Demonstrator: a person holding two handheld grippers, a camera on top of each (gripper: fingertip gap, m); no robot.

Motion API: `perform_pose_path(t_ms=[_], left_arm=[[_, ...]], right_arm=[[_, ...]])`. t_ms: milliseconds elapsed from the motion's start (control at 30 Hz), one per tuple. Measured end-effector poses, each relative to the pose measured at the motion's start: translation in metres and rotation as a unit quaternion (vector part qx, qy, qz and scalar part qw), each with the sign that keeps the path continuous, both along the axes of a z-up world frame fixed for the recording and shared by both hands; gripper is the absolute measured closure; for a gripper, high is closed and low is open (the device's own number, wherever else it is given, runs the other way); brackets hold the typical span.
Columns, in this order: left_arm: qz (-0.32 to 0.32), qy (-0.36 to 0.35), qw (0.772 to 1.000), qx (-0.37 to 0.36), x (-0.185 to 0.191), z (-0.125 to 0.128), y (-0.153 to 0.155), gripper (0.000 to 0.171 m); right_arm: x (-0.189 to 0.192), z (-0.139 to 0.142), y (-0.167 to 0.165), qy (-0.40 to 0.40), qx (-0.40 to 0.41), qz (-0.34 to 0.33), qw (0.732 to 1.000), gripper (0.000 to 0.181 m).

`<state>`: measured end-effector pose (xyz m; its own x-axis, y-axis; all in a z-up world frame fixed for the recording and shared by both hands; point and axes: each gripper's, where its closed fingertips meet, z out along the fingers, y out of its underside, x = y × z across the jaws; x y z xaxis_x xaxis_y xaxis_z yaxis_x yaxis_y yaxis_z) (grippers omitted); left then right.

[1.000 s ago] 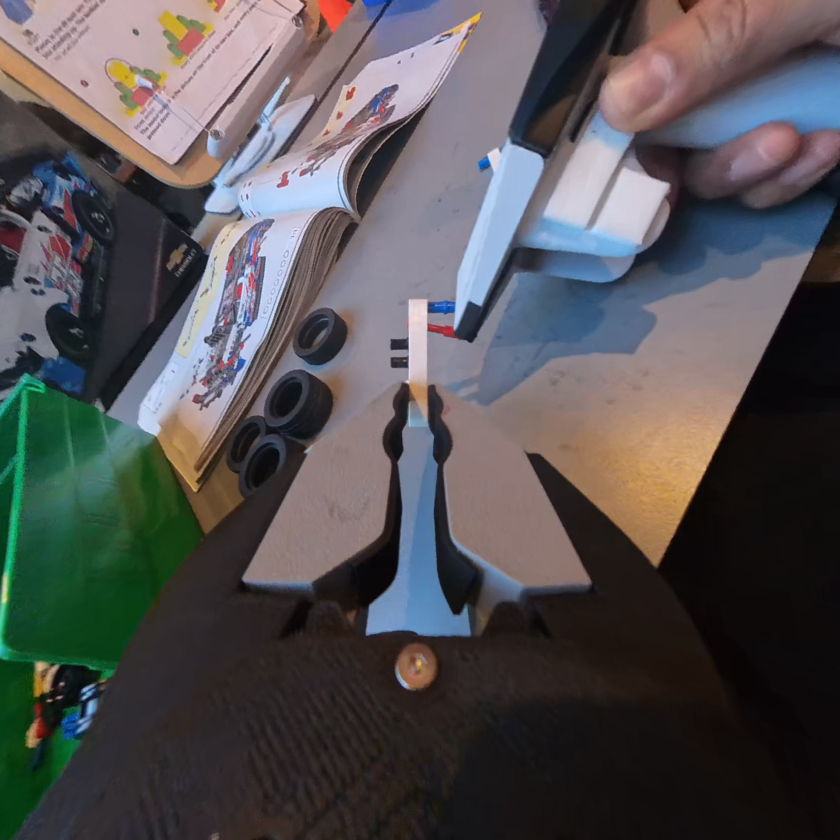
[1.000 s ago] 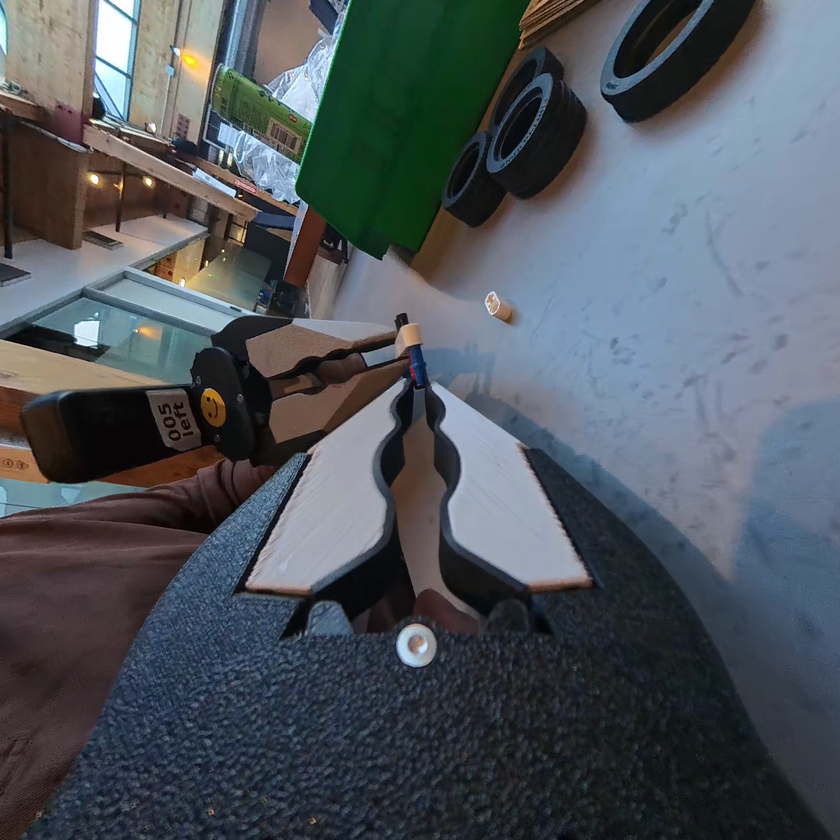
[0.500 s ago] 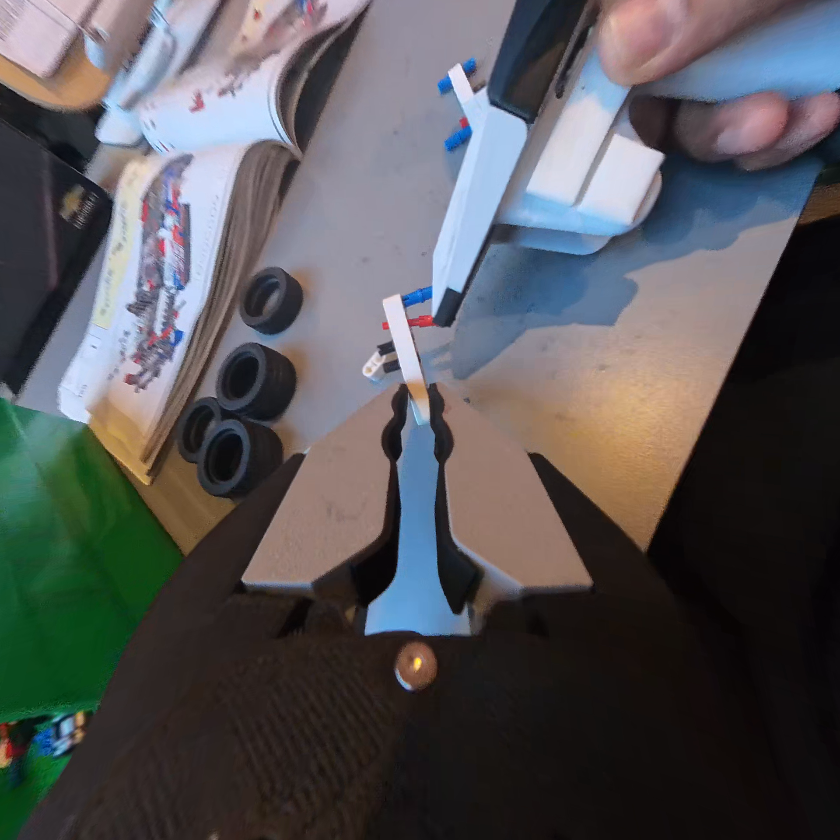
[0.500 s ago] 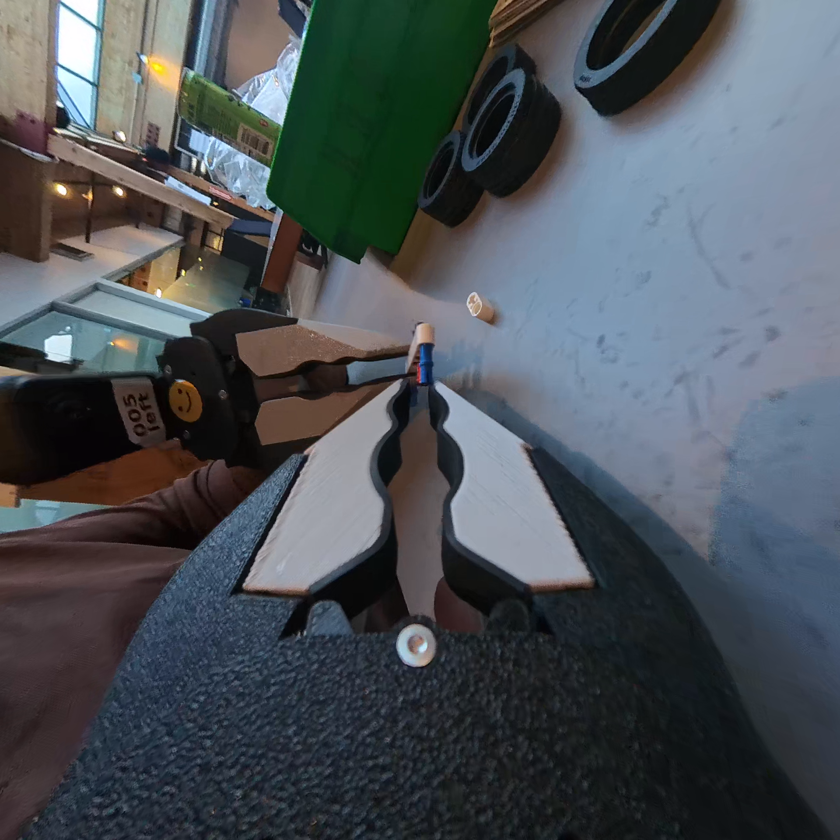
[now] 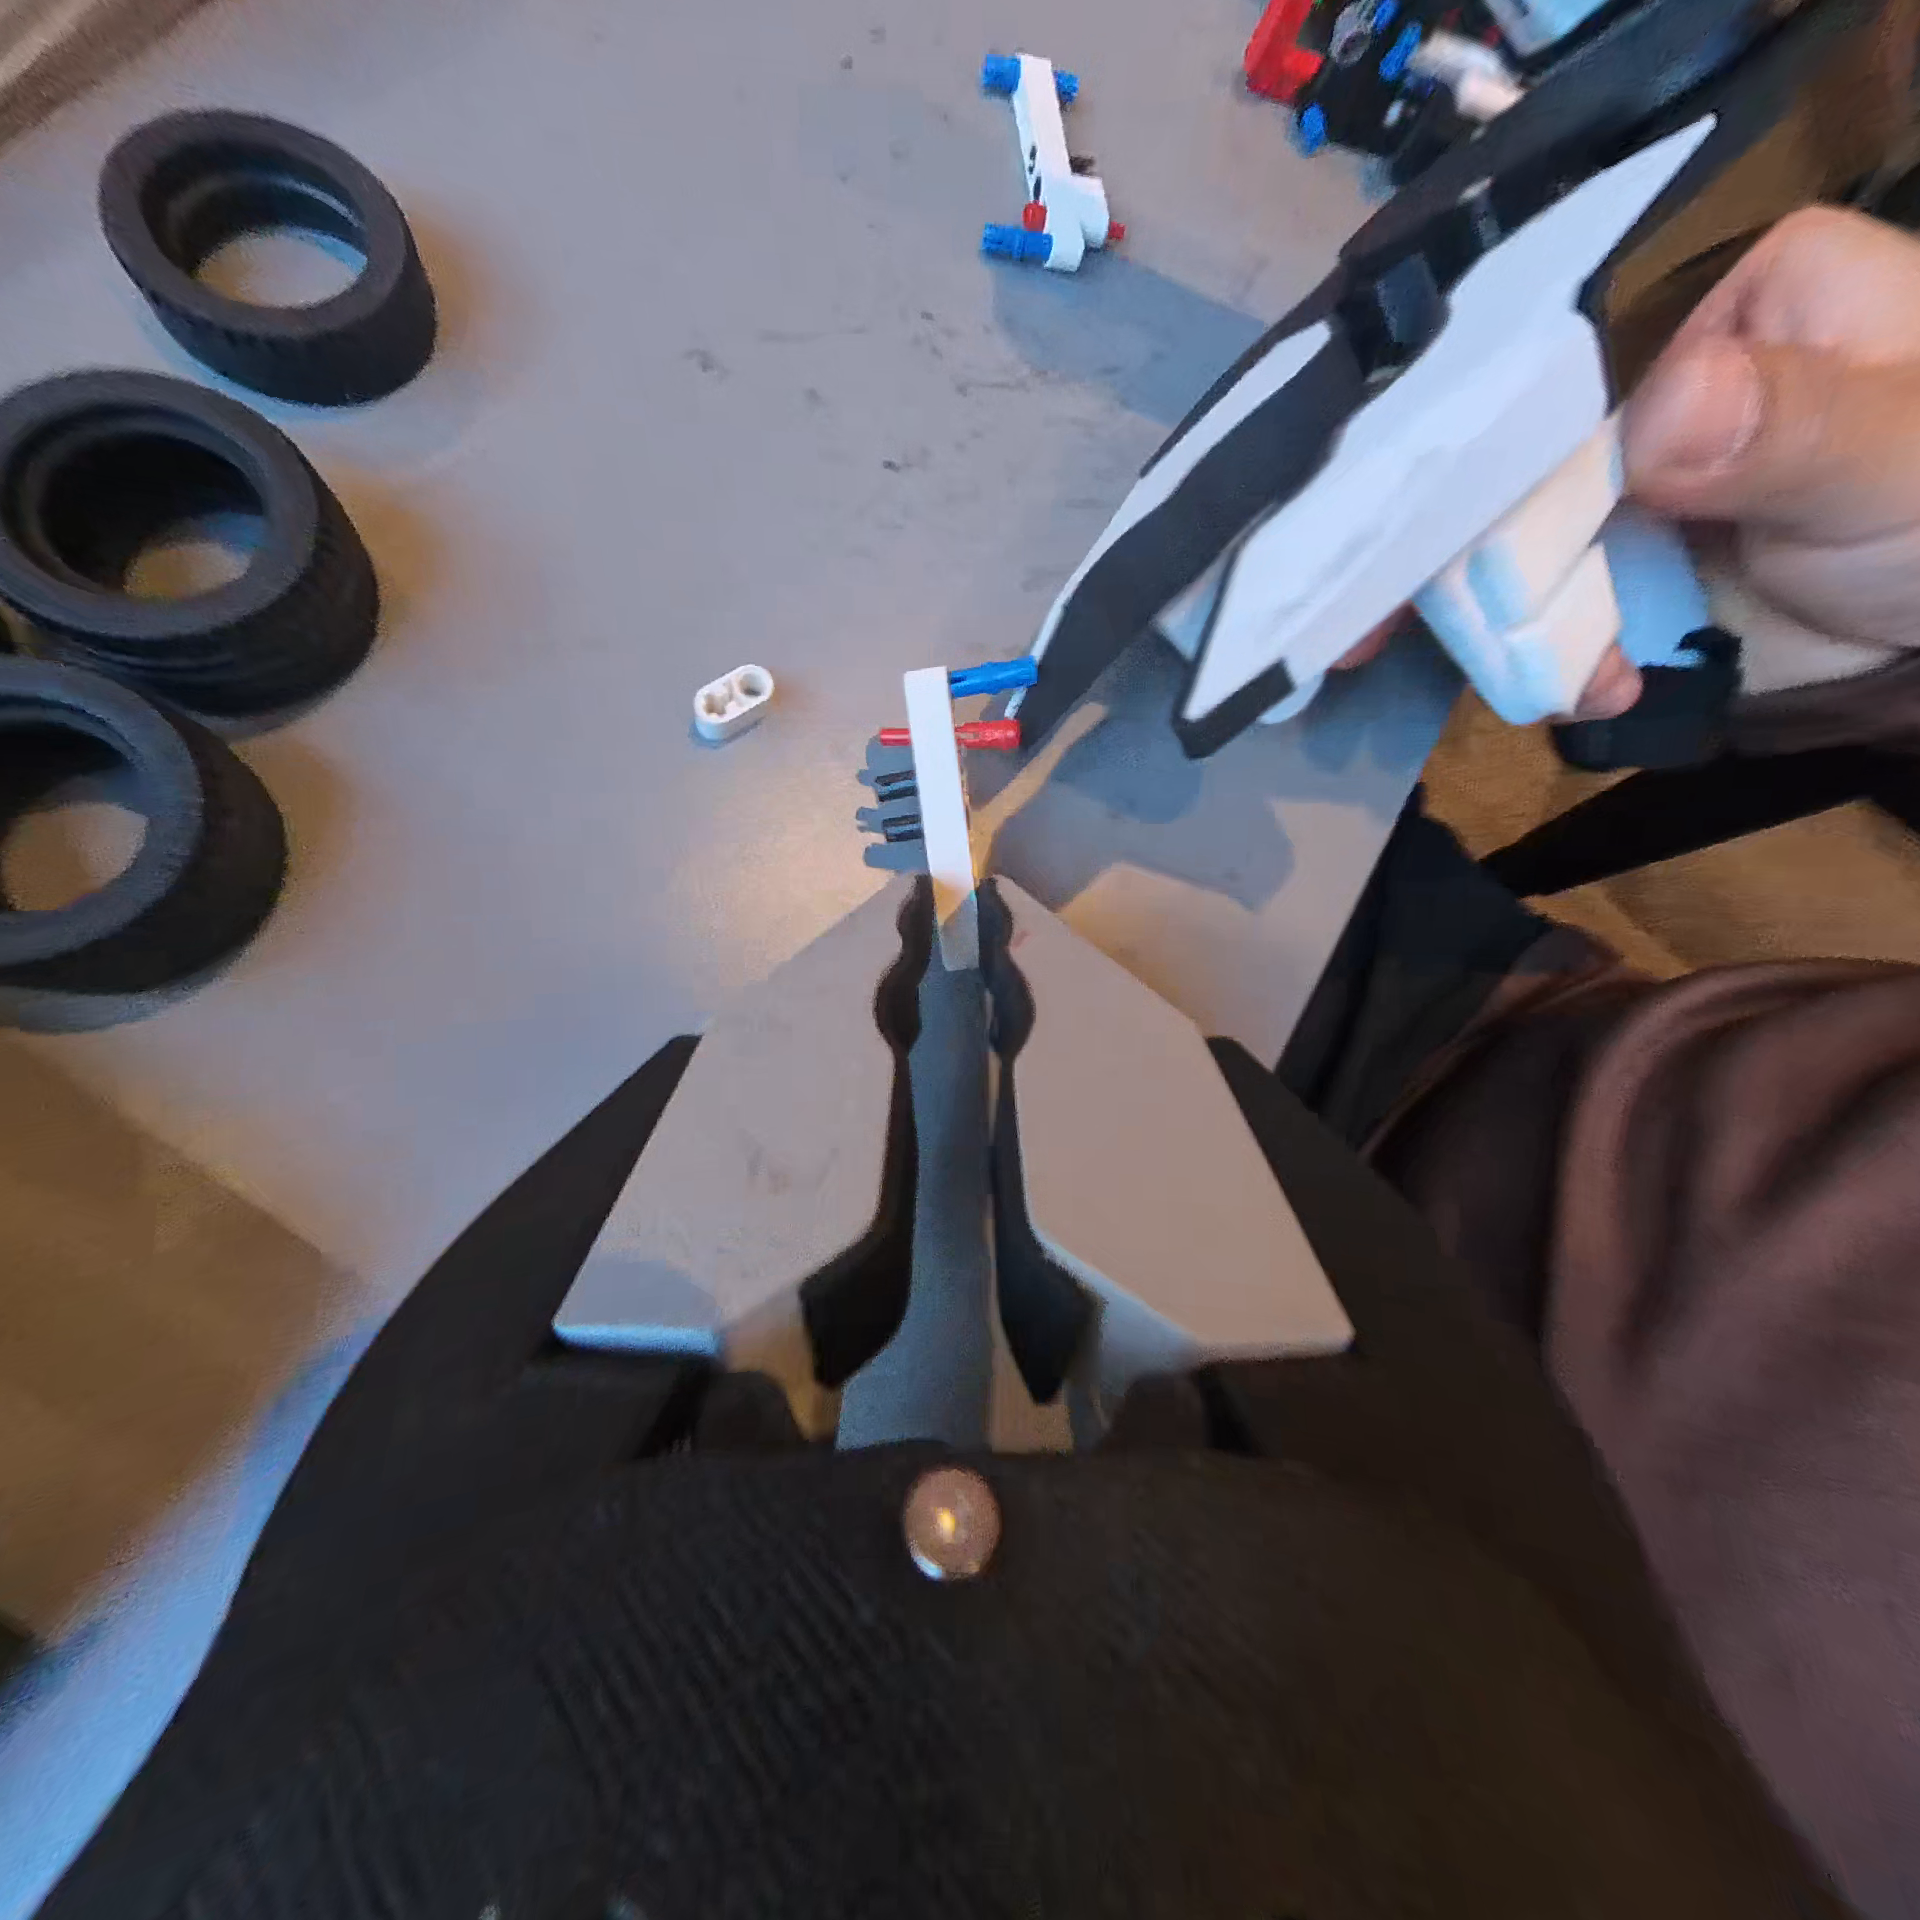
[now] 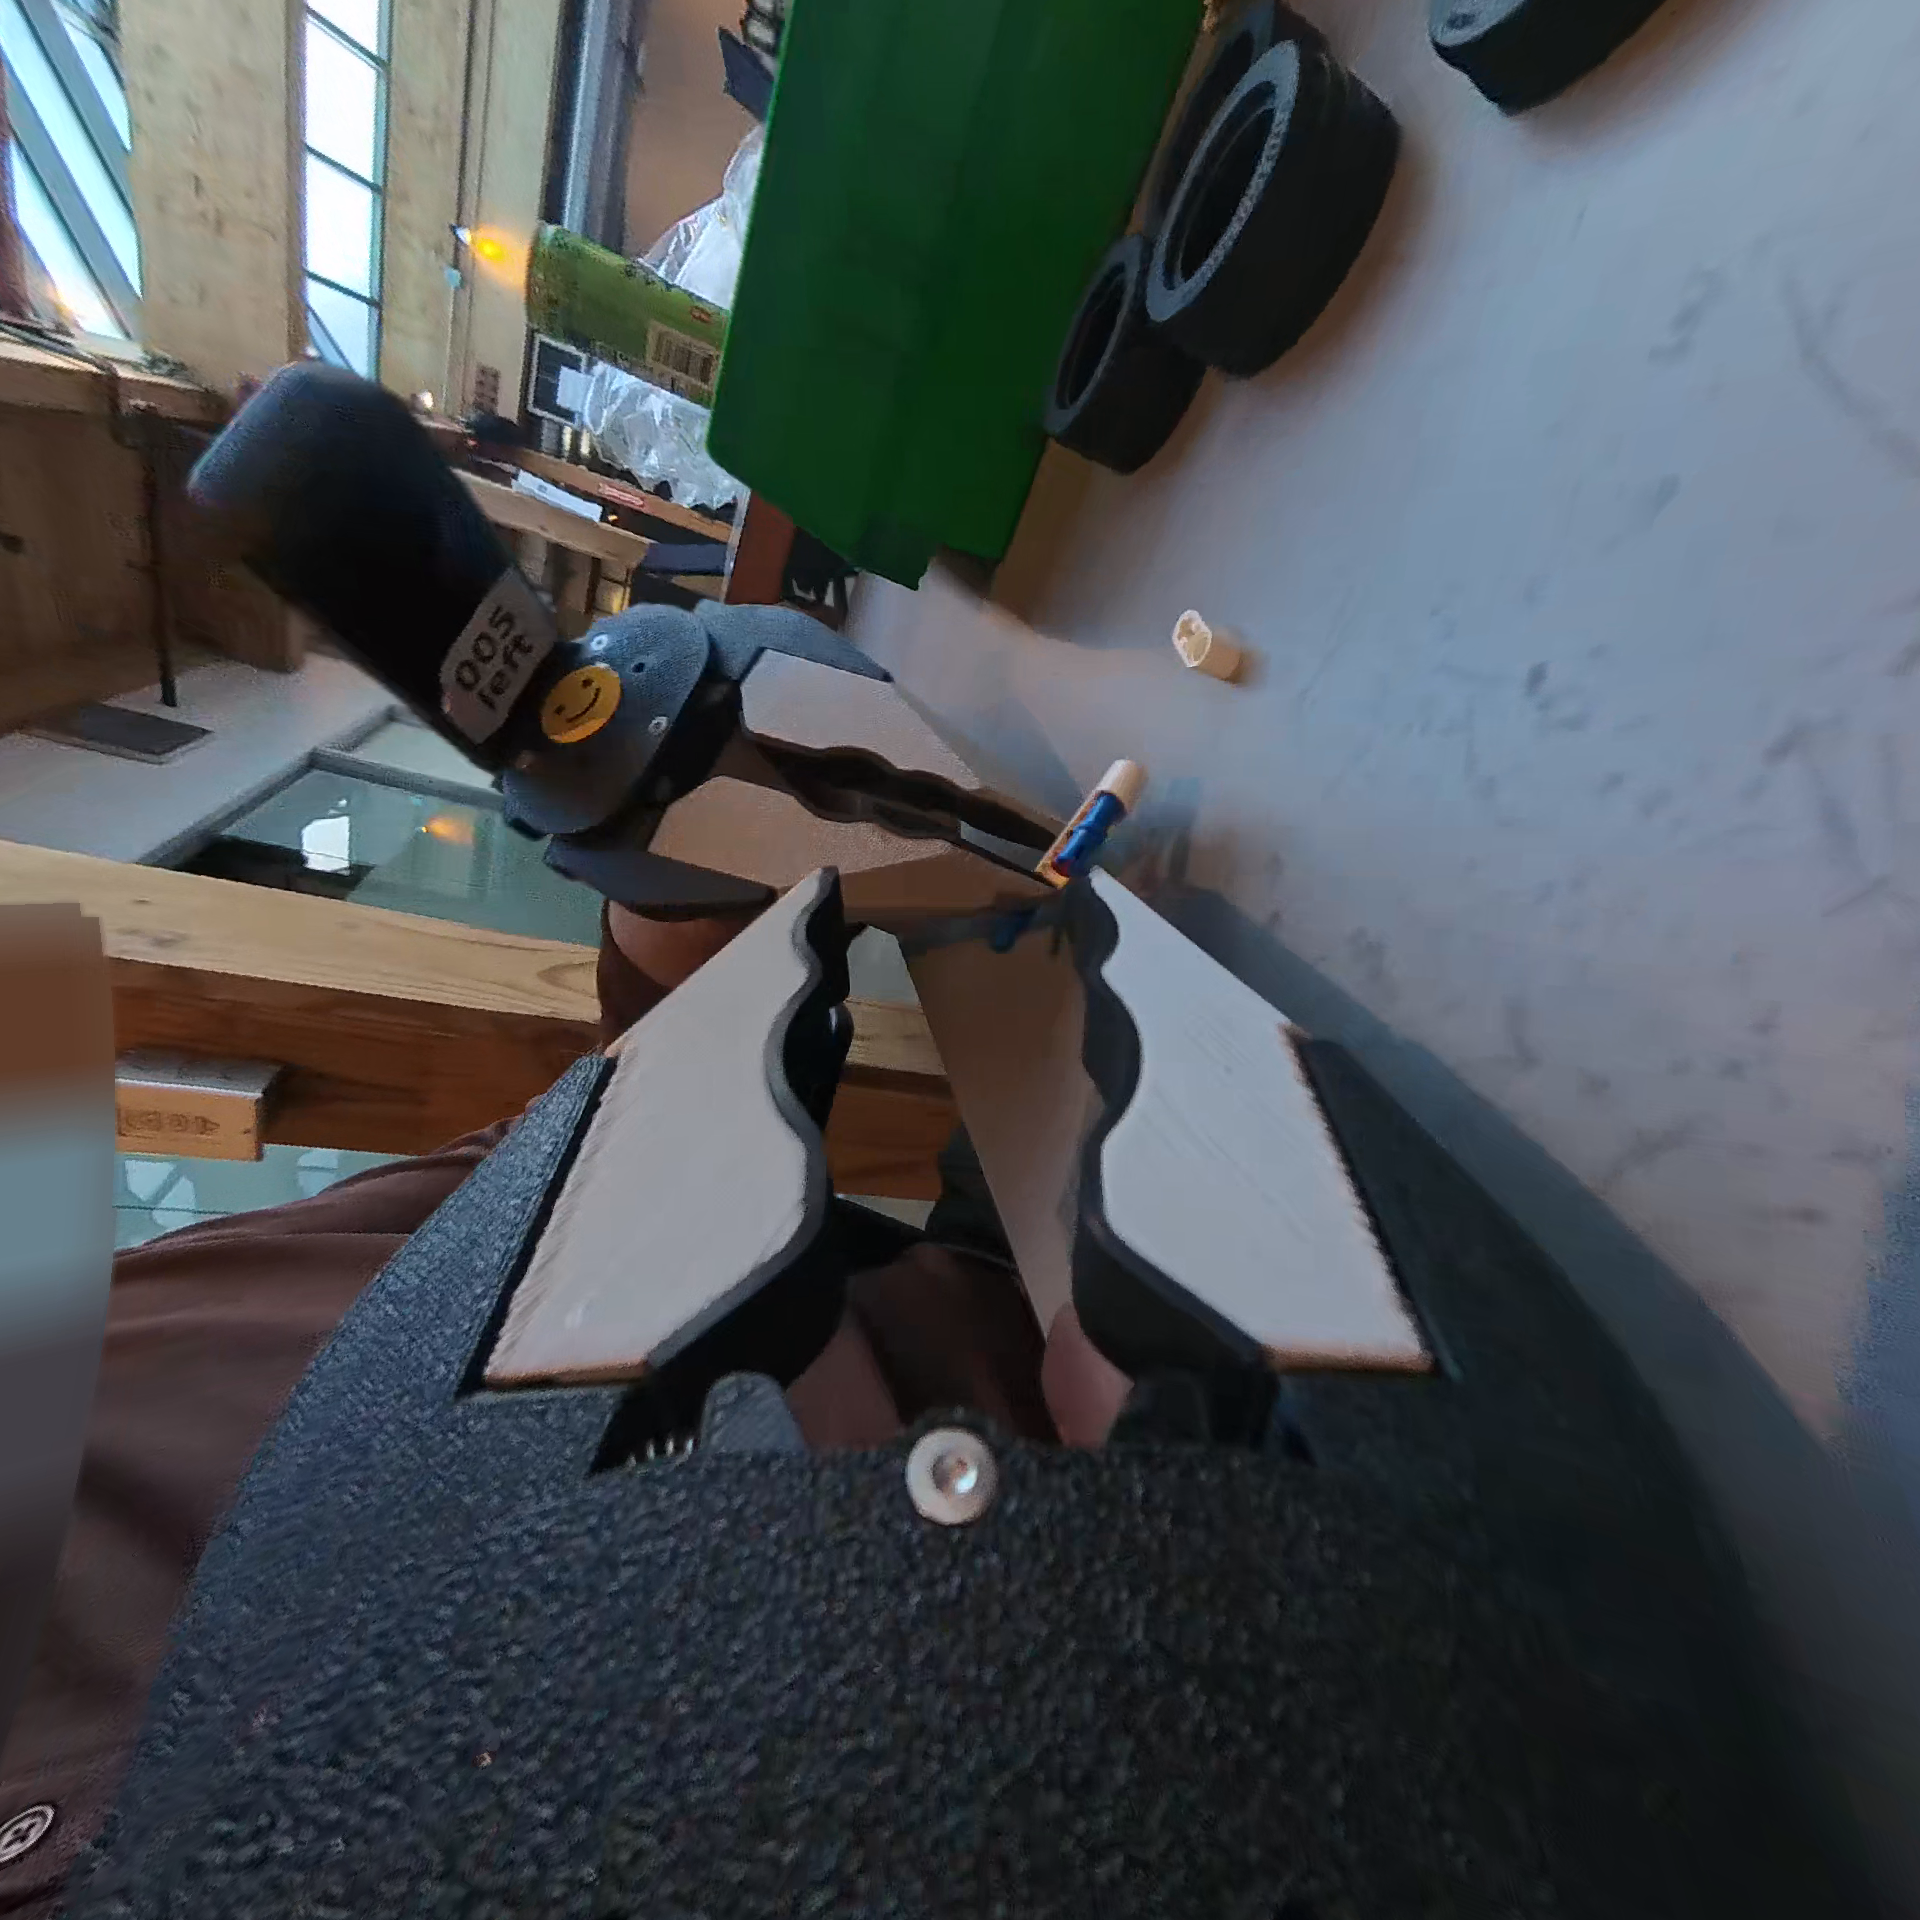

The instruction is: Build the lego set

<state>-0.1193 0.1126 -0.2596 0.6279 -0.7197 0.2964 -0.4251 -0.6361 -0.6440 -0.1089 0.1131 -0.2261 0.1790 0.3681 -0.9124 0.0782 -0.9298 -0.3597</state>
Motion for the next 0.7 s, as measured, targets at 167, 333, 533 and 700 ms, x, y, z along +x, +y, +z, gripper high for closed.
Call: perform_pose_path(t_ms=[167, 333, 533, 700], left_arm=[[0.003, -0.056, 0.997, -0.05, 0.002, 0.001, -0.006, 0.167], [0.001, -0.099, 0.992, -0.077, 0.004, 0.006, -0.01, 0.167], [-0.12, -0.05, 0.991, -0.032, -0.002, 0.017, -0.026, 0.167], [-0.204, 0.06, 0.977, 0.037, -0.017, 0.006, -0.013, 0.166]], right_arm=[[0.007, 0.009, 0.006, 0.004, 0.016, -0.02, 1.0, 0.133], [0.016, 0.01, 0.007, -0.022, 0.095, 0.001, 0.995, 0.137], [0.023, 0.001, -0.013, -0.103, 0.25, 0.125, 0.955, 0.143], [0.017, -0.011, -0.02, -0.164, 0.369, 0.173, 0.898, 0.141]])
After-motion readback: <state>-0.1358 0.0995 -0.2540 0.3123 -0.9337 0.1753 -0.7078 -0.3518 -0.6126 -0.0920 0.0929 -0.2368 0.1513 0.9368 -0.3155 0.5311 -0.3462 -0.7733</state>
